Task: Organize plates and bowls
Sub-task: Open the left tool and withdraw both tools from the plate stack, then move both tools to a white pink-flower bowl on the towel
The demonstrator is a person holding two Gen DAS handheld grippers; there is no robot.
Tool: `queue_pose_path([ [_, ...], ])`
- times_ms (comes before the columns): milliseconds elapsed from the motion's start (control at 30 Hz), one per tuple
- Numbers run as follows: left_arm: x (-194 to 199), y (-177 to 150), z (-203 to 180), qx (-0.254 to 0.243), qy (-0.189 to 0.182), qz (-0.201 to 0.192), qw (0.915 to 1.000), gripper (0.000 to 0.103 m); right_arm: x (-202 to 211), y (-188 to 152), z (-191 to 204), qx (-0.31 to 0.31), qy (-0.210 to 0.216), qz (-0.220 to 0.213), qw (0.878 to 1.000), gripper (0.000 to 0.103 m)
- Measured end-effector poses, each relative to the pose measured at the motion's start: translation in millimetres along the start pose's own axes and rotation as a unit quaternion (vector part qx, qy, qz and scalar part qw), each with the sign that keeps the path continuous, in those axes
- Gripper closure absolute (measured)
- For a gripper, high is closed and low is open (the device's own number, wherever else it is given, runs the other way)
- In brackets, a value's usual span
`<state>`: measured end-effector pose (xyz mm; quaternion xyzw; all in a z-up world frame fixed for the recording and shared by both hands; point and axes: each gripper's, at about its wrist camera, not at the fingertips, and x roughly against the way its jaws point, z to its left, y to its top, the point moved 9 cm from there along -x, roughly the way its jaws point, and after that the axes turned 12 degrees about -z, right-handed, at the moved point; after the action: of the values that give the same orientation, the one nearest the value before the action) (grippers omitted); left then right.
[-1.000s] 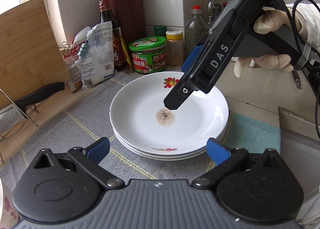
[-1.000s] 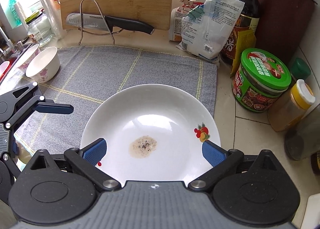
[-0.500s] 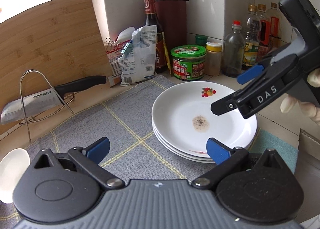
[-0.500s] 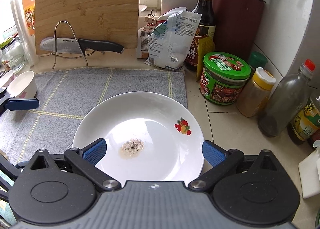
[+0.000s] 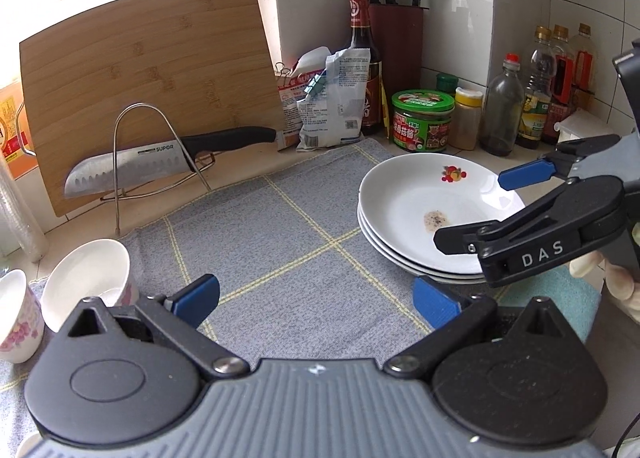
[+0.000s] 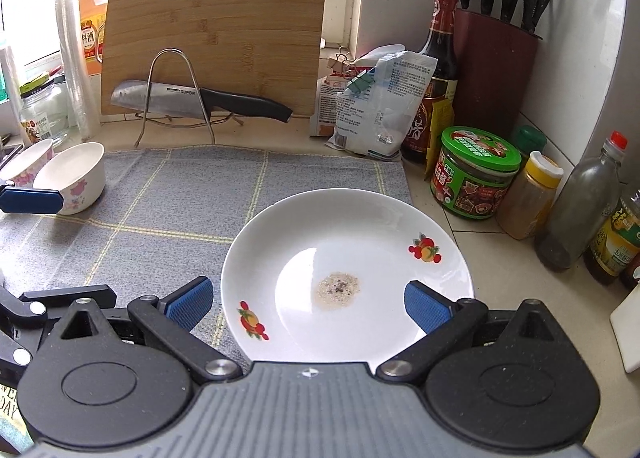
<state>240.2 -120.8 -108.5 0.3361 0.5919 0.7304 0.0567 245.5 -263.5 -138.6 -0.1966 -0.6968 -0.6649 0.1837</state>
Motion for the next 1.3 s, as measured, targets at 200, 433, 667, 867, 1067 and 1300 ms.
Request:
queue_pose_path([
  [200,38.1,-16.4,25.0,0.002,-0.027,0.009,0.9996,0.001,12.8,-5.8,40.7,0.001,-0.022,0.001,1.000,0.000],
  [433,87.3,-32.4,62.7,-0.019,-0.041,0.005,0.9990,0.001,25.5,-17.2,107.9,0.007,0.006,0.005,1.000,0.000],
  [667,122.8,-54.5,113.8,-0.018,-0.011,0.020,0.9996,0.001,24.7,-38.6,196.6,0.057,0.083,0.021,0.995,0.000],
  [867,140.2,-74.2,158.7,-0.001,0.035,0.035,0.9988,0.001,24.2,-49.4,263.6,0.100,0.147,0.023,0.984,0.000],
  [1067,145.5,-91.6,188.0,0.022,0.054,0.050,0.9971,0.001,19.6,-58.7,311.6,0.149,0.188,0.022,0.971,0.000],
  [1300,140.5,-101.9,201.3,0.038,0.055,0.064,0.9957,0.001,6.6,-64.7,339.5,0.155,0.222,0.028,0.962,0.000],
])
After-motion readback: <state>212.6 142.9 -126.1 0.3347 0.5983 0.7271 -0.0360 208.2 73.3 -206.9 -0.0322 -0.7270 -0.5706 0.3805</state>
